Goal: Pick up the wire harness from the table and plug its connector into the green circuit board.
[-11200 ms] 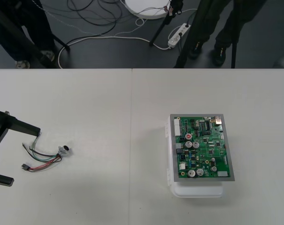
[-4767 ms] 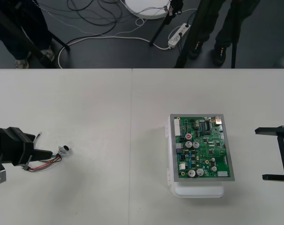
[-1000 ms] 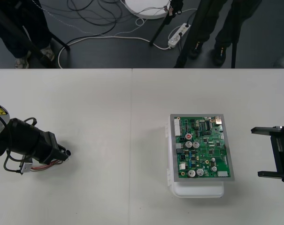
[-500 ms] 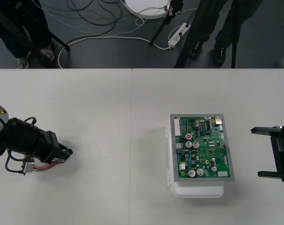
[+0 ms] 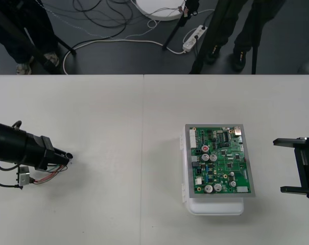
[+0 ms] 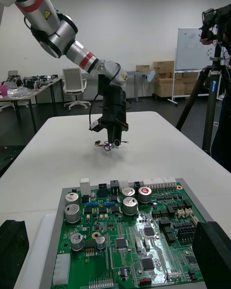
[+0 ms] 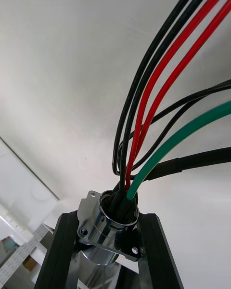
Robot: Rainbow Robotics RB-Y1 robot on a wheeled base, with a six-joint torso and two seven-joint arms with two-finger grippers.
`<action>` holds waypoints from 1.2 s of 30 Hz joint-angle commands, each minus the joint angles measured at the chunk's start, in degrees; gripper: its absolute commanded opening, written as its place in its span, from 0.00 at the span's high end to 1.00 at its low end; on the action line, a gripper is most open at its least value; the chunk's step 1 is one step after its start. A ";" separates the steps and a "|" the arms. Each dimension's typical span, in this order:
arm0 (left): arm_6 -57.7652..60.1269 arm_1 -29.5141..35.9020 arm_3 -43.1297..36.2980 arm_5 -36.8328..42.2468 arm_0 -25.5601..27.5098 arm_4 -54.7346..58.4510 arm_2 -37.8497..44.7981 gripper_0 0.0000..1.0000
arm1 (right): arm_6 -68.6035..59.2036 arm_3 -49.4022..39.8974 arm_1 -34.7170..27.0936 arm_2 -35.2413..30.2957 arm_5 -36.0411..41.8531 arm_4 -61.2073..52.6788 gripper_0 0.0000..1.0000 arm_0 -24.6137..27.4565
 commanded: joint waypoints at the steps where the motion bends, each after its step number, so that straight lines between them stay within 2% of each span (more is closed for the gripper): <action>1: 11.81 6.94 -5.86 0.43 1.14 2.02 -0.51 1.00 | -3.12 -0.31 0.11 -0.38 -0.76 0.30 0.00 -1.34; 10: 26.05 12.13 -12.63 0.43 3.86 6.94 1.43 1.00 | -3.20 -0.40 0.11 -0.29 -0.76 0.30 0.00 -1.34; 17: 41.61 13.36 -22.47 0.61 13.71 1.41 14.44 1.00 | -3.12 -0.49 0.11 -0.29 -0.76 0.30 0.00 -1.34; 24: 62.96 12.39 -33.72 1.49 23.64 -7.21 28.15 1.00 | -3.20 -0.49 0.11 -0.29 -0.76 0.30 0.00 -1.34; 31: 85.64 9.58 -42.77 1.40 28.74 -15.29 35.62 1.00 | -3.20 -0.49 0.11 -0.55 -0.76 0.30 0.00 -1.34; 36: 102.16 5.18 -49.72 -0.54 31.81 -22.41 41.51 1.00 | -3.20 -0.49 0.11 -0.73 -0.76 0.30 0.00 -1.34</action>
